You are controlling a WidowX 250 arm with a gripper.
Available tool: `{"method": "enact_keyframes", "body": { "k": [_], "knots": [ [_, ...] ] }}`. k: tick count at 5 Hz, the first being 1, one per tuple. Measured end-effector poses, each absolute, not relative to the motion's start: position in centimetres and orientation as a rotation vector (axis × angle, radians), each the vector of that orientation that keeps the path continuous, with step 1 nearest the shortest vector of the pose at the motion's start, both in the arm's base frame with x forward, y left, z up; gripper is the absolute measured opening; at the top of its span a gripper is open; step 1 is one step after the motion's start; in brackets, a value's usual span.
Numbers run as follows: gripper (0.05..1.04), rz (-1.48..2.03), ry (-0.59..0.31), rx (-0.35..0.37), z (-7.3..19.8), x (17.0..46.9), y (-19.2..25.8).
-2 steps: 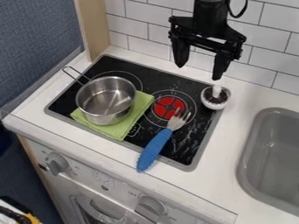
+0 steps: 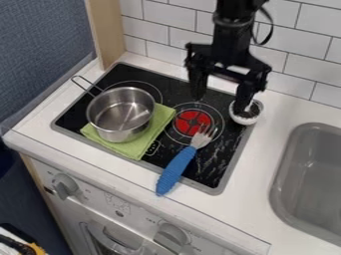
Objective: Move the silver pot to the upper right side of the stove
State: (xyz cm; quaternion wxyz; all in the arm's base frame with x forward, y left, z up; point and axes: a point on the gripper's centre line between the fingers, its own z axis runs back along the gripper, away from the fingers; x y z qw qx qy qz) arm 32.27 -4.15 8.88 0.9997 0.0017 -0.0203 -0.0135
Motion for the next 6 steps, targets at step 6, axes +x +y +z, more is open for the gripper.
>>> {"method": "enact_keyframes", "body": {
  "k": [6],
  "knots": [
    [0.698,-0.039,0.074,0.085,1.9,29.8,5.4]
  ]
}}
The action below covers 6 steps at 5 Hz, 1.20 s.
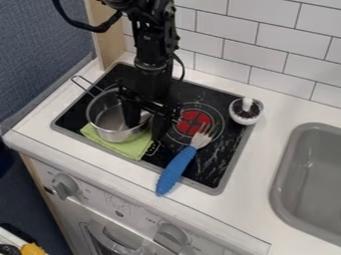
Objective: Move the silver pot to the upper right side of the stove
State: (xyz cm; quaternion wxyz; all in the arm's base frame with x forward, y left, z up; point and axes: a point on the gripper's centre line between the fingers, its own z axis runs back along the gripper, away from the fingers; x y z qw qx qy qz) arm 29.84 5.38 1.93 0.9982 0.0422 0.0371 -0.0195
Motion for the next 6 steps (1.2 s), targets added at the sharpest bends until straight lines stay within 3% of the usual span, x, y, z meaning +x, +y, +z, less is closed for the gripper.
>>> {"method": "enact_keyframes", "body": {
  "k": [1,2,3,4,6],
  "knots": [
    [0.396,-0.032,0.081,0.101,2.0,29.8,5.4],
    [0.171,-0.040,0.062,0.114,2.7,29.8,5.1],
    [0.081,-0.037,0.043,0.111,3.5,29.6,5.0],
    [0.077,-0.027,0.004,0.096,5.6,29.5,4.8],
    [0.077,-0.047,-0.080,0.061,8.0,33.4,3.0]
  ]
}}
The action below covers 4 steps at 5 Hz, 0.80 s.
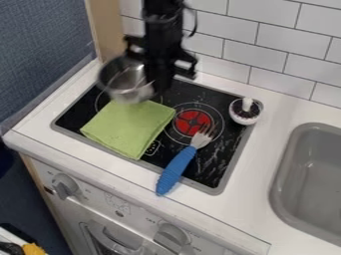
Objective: Move the silver pot to the upper right side of the stove
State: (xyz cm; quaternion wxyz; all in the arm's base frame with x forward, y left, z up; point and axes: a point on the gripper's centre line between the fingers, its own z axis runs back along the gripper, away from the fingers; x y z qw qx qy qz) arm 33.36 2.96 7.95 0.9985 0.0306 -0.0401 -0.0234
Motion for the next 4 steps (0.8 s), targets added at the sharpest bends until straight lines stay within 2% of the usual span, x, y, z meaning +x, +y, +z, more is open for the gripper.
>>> {"method": "enact_keyframes", "body": {
  "k": [1,2,4],
  "knots": [
    [0.077,-0.100,-0.072,0.060,6.9,35.9,0.4],
    [0.077,-0.133,-0.064,0.092,5.8,38.4,-1.3],
    [0.077,-0.148,-0.010,0.129,2.8,40.6,-2.8]
  ]
}}
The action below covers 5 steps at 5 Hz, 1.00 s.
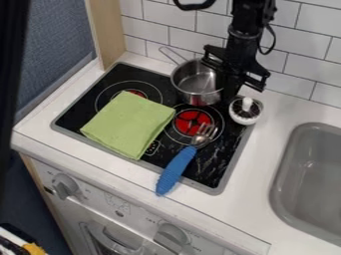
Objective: Move the silver pot to the upper right side of the stove
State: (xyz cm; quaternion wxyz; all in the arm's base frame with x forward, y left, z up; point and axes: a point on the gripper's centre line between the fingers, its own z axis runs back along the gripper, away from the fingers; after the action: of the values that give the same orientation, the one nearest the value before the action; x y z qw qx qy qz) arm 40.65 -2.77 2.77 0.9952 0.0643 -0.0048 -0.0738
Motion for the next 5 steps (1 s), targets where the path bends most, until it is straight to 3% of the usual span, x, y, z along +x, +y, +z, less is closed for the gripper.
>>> {"method": "enact_keyframes", "body": {
  "k": [1,2,3,4,5],
  "knots": [
    [0.106,-0.145,0.001,0.141,2.5,40.6,-3.1],
    [0.282,-0.134,0.006,0.146,2.5,40.5,-3.0],
    [0.563,-0.127,0.008,0.146,2.4,40.1,-3.0],
    [0.860,-0.118,-0.047,0.141,4.8,39.8,-2.9],
    [1.011,-0.104,-0.101,0.131,7.9,39.1,-2.3]
  ]
}}
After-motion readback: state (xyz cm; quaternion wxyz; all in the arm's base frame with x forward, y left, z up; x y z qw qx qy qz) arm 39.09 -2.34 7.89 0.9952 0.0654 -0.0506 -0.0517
